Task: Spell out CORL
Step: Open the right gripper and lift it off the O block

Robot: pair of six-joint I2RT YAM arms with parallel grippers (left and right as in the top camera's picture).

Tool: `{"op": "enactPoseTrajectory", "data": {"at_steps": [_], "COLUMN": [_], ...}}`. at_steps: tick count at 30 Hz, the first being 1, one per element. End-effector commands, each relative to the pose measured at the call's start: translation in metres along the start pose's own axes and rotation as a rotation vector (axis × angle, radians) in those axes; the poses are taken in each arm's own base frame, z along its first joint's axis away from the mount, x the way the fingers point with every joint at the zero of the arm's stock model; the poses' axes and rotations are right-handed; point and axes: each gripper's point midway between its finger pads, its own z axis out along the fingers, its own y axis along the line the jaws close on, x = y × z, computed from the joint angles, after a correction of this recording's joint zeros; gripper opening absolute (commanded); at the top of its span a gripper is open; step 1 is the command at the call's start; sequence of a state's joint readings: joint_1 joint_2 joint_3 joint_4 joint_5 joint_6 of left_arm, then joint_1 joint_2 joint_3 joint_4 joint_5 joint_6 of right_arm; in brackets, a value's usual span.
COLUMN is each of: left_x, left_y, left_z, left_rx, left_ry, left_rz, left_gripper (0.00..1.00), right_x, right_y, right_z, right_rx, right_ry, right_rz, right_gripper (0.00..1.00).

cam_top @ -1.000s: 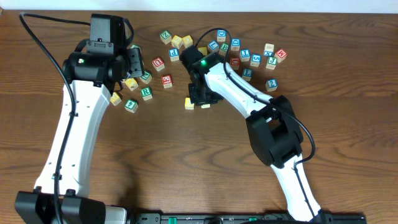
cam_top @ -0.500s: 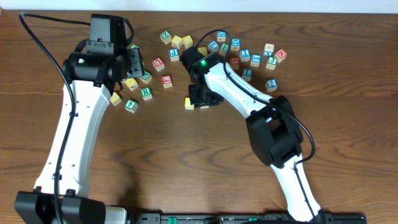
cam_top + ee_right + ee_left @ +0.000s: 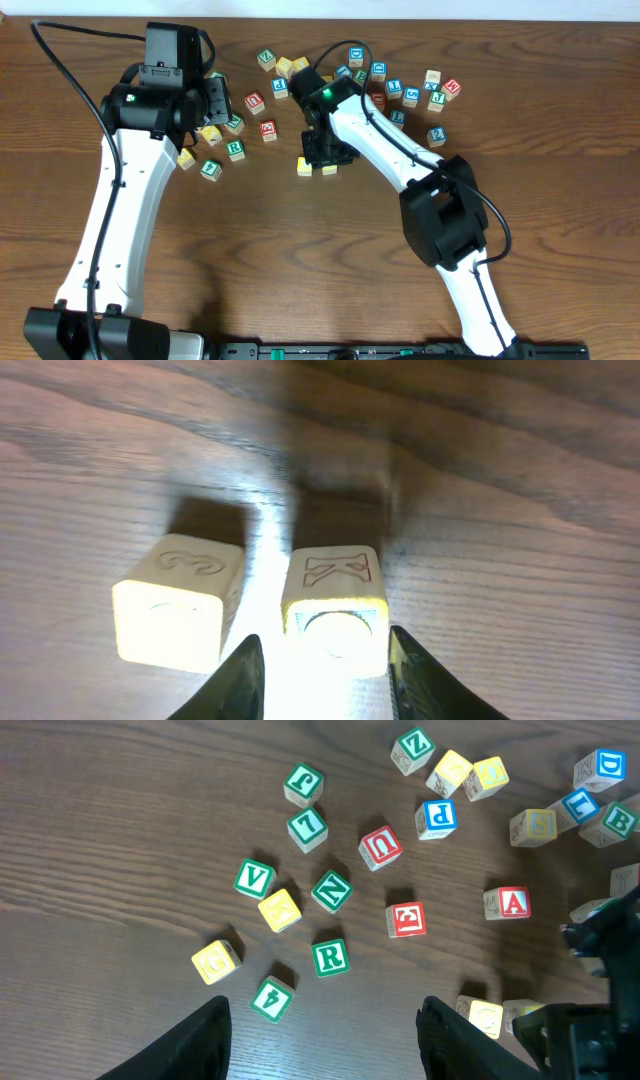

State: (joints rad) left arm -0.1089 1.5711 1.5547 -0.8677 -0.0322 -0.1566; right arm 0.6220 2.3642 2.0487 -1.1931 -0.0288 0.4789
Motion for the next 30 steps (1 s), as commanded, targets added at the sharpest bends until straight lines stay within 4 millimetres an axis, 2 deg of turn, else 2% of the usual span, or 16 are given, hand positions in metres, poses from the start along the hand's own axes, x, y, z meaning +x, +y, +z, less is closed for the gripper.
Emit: {"op": "enactPoseTrajectory", "data": {"at_steps": [1, 4, 9, 14, 25, 30], "left_x": [0.000, 0.000, 0.000, 0.000, 0.000, 0.000], "left_y": [0.002, 0.002, 0.002, 0.002, 0.002, 0.002], "left_z": [0.003, 0.003, 0.003, 0.003, 0.003, 0.003], "left_rx": [-0.006, -0.006, -0.006, -0.006, -0.006, -0.006], "left_ry": [0.007, 0.007, 0.007, 0.007, 0.007, 0.007], "left_rz": [-0.004, -0.004, -0.004, -0.004, -0.004, -0.004], "left_gripper": [0.59, 0.59, 0.59, 0.59, 0.59, 0.59], "right_x": [-0.010, -0.011, -0.010, -0.012, -0.001, 0.001], "right_y": [0.001, -0.007, -0.025, -0.042, -0.044, -0.041], "right_z": [-0.040, -0.047, -0.047, -0.036, 0.007, 0.013], "right_rx": [-0.037, -0.035, -0.017, 0.054, 0.049, 0.034], "right_ry": [-0.075, -0.074, -0.049, -0.058, -0.035, -0.033], "right_rz": [-0.018, -0.002, 0.024, 0.029, 0.027, 0.024], "right_gripper": [0.35, 0.35, 0.35, 0.30, 0.29, 0.29]}}
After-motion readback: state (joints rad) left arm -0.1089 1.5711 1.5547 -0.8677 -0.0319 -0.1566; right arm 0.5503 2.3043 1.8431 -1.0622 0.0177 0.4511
